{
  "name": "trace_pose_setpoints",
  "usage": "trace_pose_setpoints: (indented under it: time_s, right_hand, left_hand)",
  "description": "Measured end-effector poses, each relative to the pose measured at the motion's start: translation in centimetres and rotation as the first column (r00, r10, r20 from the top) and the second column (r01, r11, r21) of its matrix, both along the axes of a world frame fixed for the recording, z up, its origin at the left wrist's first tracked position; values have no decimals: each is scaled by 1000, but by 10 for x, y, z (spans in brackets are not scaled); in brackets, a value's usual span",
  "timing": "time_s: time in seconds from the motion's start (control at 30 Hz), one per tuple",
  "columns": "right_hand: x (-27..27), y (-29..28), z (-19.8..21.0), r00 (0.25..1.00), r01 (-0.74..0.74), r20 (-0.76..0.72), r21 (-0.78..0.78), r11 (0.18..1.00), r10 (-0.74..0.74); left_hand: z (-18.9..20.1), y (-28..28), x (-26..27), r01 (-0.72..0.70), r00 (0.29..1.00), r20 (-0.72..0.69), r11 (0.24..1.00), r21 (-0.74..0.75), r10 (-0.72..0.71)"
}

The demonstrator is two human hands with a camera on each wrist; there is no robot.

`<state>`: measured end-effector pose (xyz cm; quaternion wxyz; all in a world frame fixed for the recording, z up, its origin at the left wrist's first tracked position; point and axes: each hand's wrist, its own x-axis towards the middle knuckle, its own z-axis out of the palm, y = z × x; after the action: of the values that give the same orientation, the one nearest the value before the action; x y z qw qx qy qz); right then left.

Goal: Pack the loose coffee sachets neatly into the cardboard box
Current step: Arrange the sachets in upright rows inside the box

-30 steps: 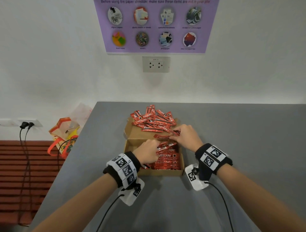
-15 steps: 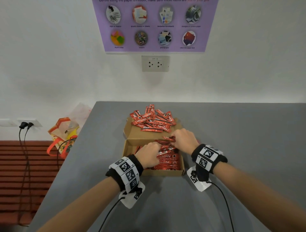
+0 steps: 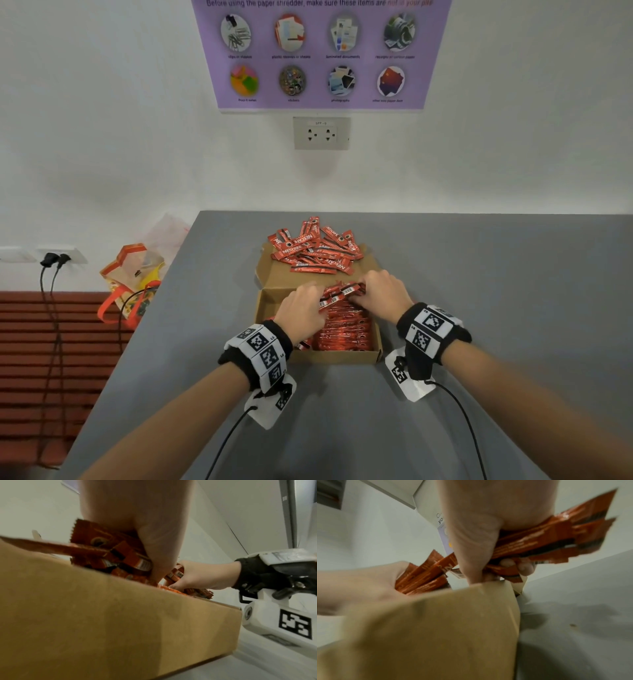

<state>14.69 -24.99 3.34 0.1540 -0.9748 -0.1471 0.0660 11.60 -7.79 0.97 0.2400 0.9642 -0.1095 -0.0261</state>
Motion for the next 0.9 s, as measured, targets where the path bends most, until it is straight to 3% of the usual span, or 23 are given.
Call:
trace_pose_setpoints:
  time_s: [0.17,0.3,0.47,0.9]
  right_hand:
    - [-3,-7,-5,998,49,23,46,998,-50]
    - [-4,-7,-5,997,72,14,82,994,-74]
    - [-2,-3,-6,996,91,-6,55,994,-90]
    - [1,1,-13,985,170,17,6,985,-170]
  left_hand:
    - [4,4,3,-51,993,102,989,-136,65]
    - [10,1,5,-70,989,119,986,-152,89]
    - [10,-3,12,-134,989,42,985,-110,139]
    - [4,-7,21,-168,986,10,985,36,168]
